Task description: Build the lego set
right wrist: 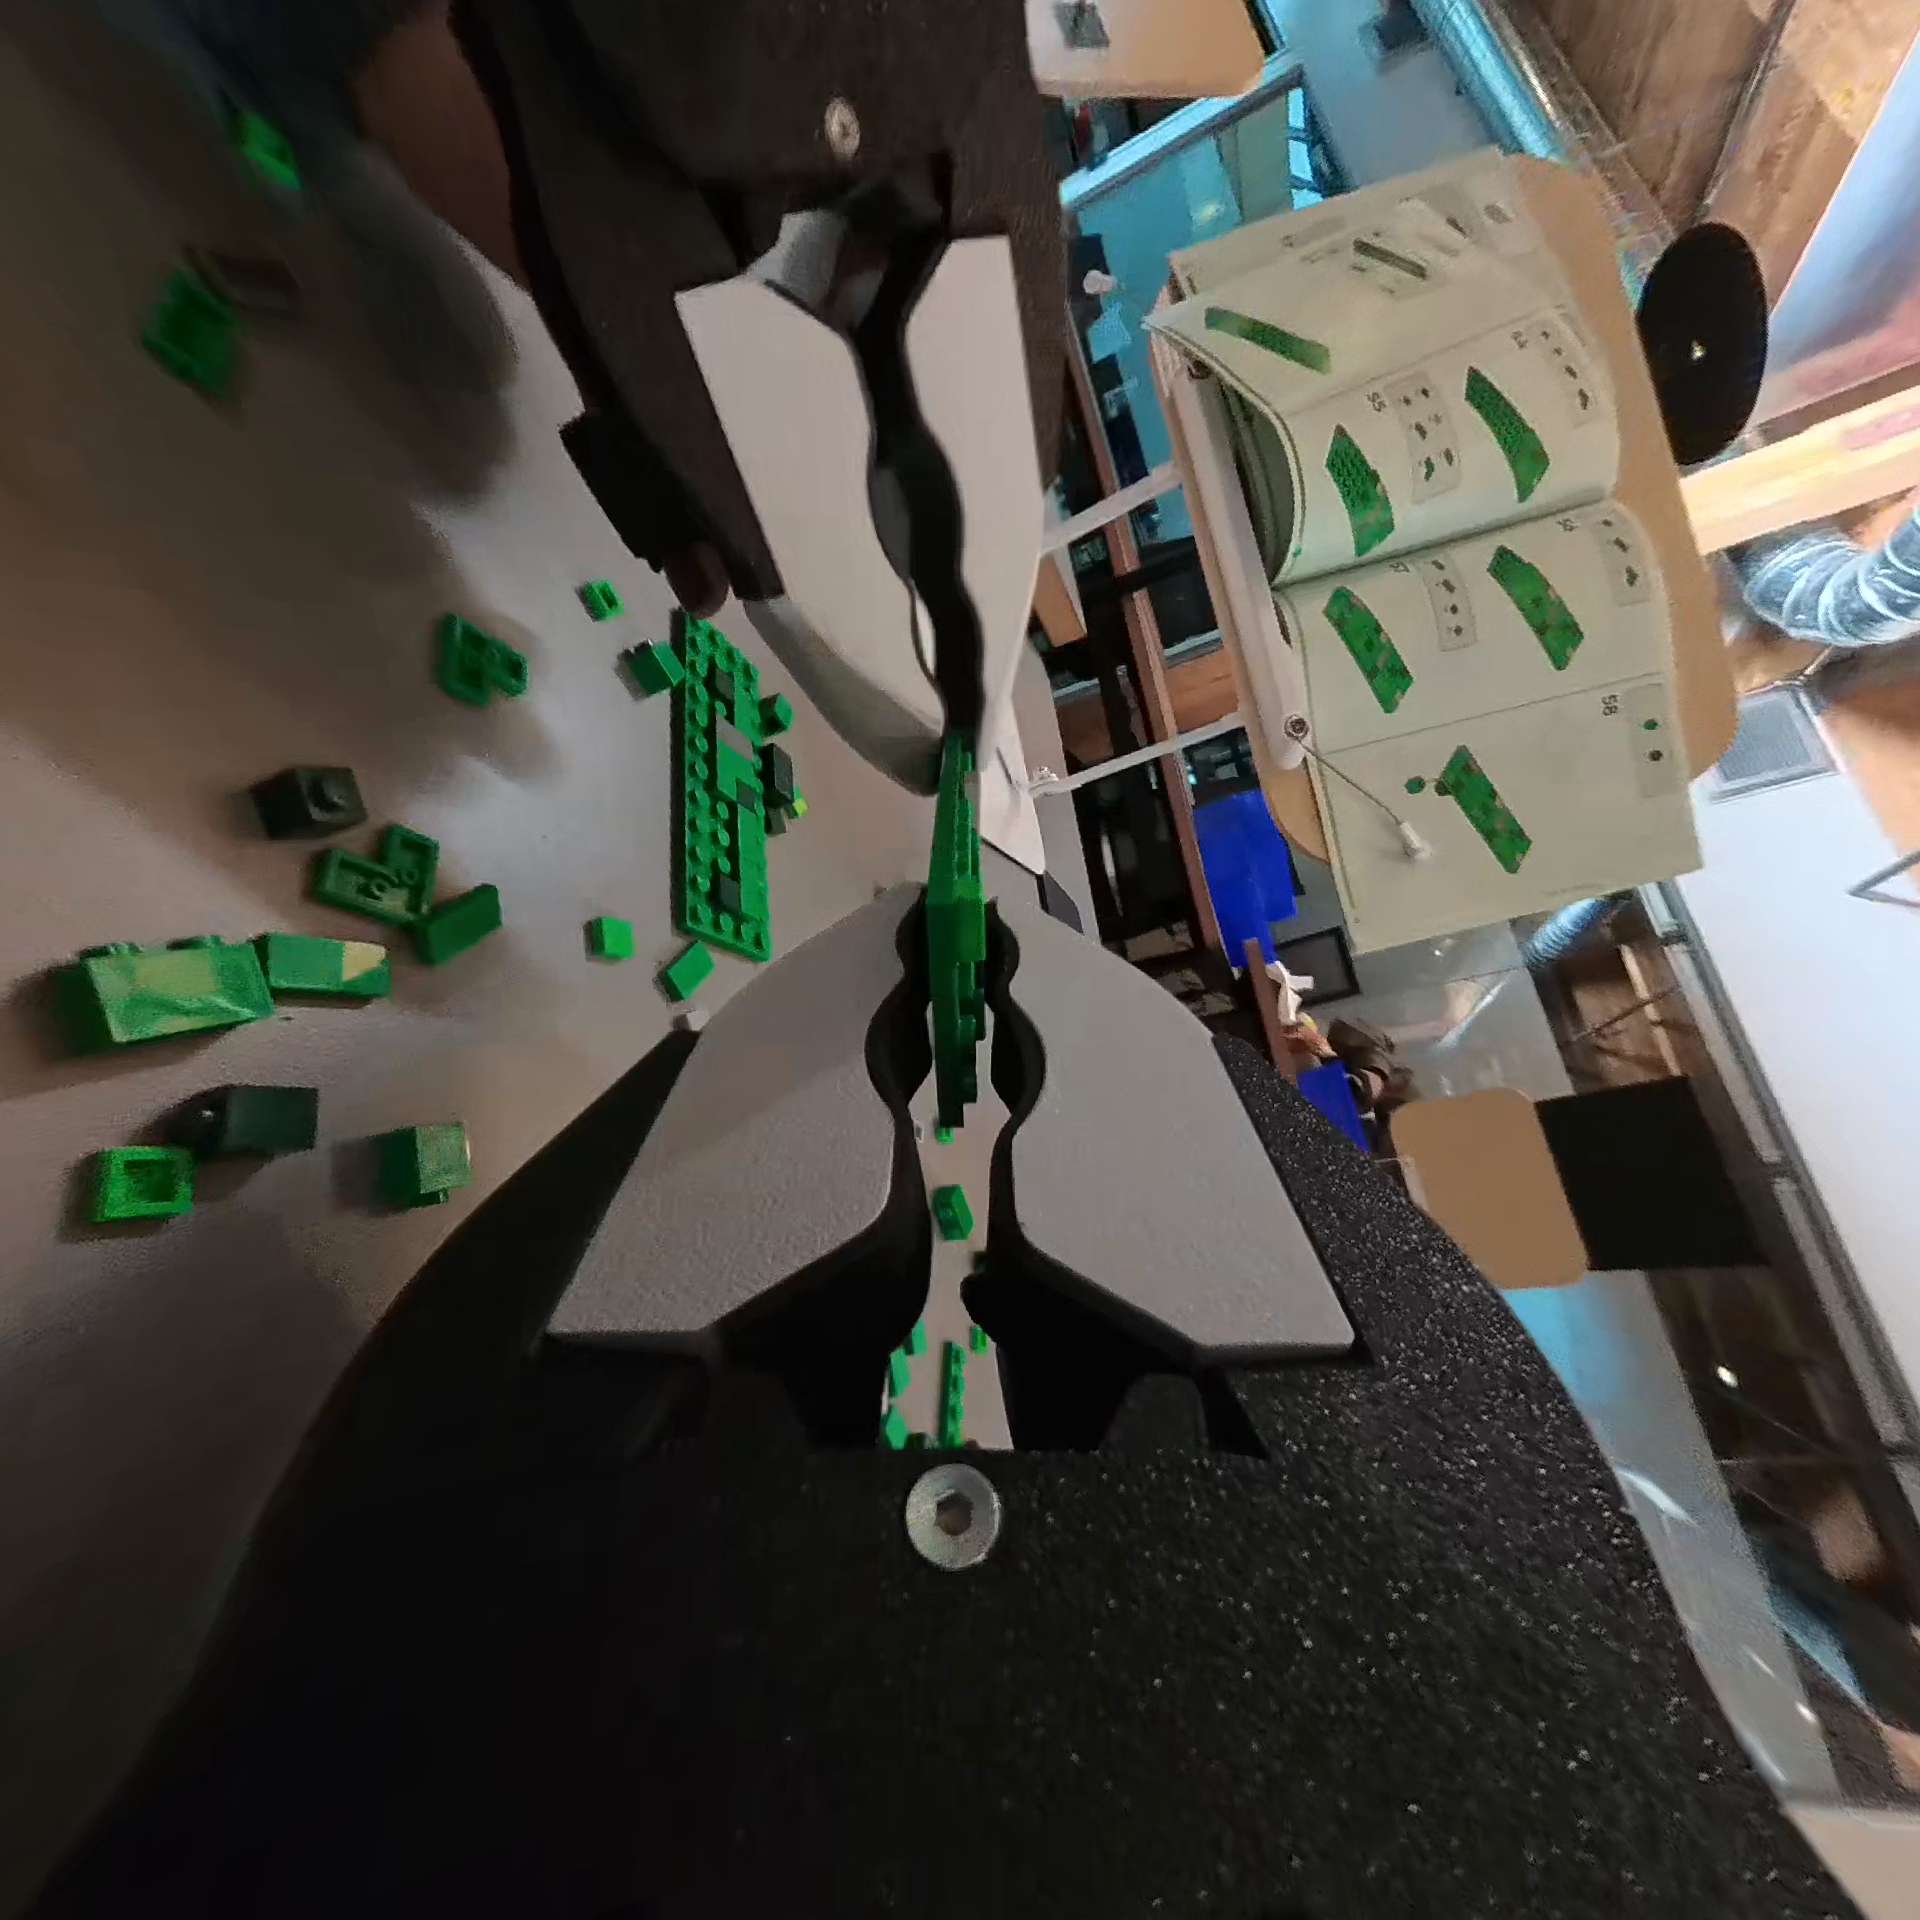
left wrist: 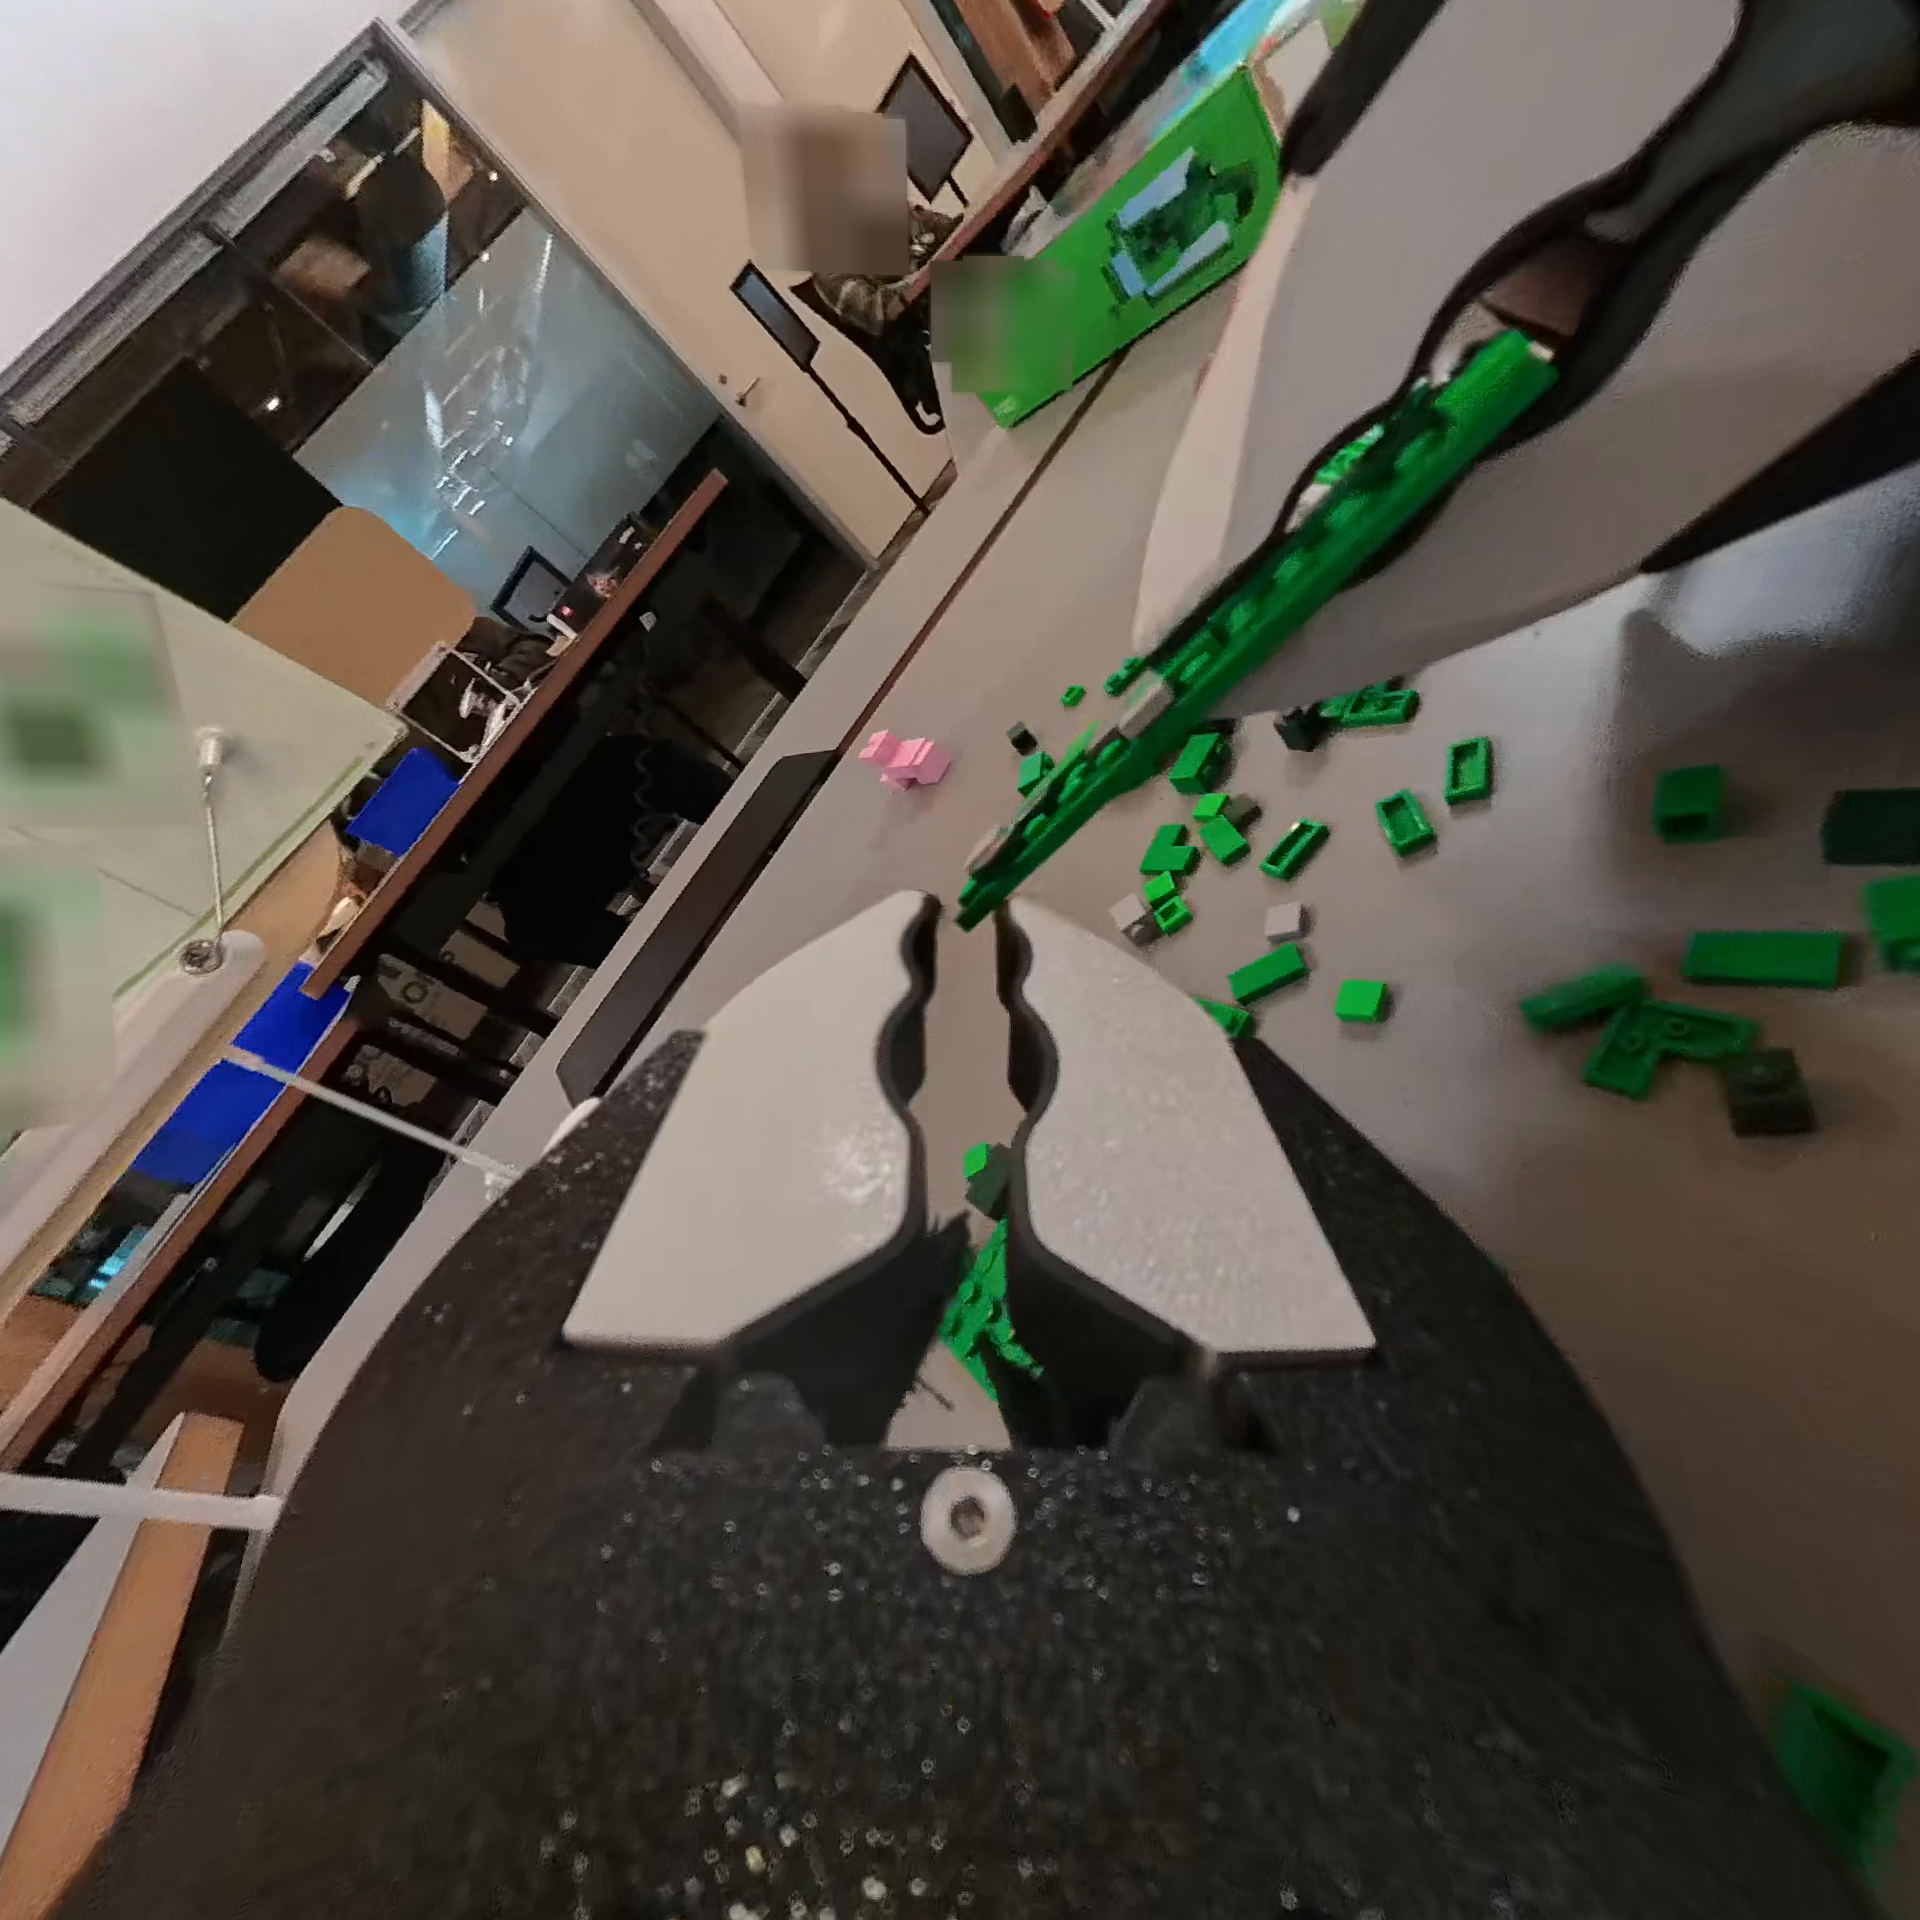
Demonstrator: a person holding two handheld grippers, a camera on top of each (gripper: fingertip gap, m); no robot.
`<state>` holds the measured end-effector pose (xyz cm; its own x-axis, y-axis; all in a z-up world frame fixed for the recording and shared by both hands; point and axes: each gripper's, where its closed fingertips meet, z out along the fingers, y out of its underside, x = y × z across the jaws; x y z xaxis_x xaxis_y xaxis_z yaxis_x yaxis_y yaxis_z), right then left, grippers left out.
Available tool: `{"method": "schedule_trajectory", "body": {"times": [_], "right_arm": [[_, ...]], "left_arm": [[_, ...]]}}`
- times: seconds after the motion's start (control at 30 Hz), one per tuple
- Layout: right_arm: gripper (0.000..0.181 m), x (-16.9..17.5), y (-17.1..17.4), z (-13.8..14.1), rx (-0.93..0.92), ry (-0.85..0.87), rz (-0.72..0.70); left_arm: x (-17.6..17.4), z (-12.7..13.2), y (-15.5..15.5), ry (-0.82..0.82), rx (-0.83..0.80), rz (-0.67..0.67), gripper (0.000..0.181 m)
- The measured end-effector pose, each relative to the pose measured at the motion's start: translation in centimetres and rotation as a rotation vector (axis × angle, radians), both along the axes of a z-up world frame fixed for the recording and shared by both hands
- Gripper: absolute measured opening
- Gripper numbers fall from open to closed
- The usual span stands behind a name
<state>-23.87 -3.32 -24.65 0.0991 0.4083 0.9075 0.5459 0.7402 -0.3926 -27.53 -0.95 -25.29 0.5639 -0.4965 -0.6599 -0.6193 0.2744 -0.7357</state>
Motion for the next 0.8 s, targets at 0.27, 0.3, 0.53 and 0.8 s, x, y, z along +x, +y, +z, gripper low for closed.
{"method": "schedule_trajectory", "body": {"times": [0.27,0.3,0.53,0.8], "right_arm": [[0.006,0.2,-0.2,-0.3,-0.055,-0.003,0.020],[0.007,0.2,-0.1,-0.5,-0.054,-0.017,0.018],[0.013,0.1,0.3,0.2,-0.023,0.032,-0.026],[0.027,0.1,1.1,0.0,0.142,-0.042,-0.121]], "left_arm": [[0.7,0.2,-0.7,0.028,0.039,-0.050,0.013],[0.8,0.0,-0.7,0.035,0.032,-0.051,0.016],[0.8,-0.1,-0.6,0.071,0.044,-0.025,0.009],[0.2,-2.3,0.2,0.134,-0.077,0.029,0.006]]}}
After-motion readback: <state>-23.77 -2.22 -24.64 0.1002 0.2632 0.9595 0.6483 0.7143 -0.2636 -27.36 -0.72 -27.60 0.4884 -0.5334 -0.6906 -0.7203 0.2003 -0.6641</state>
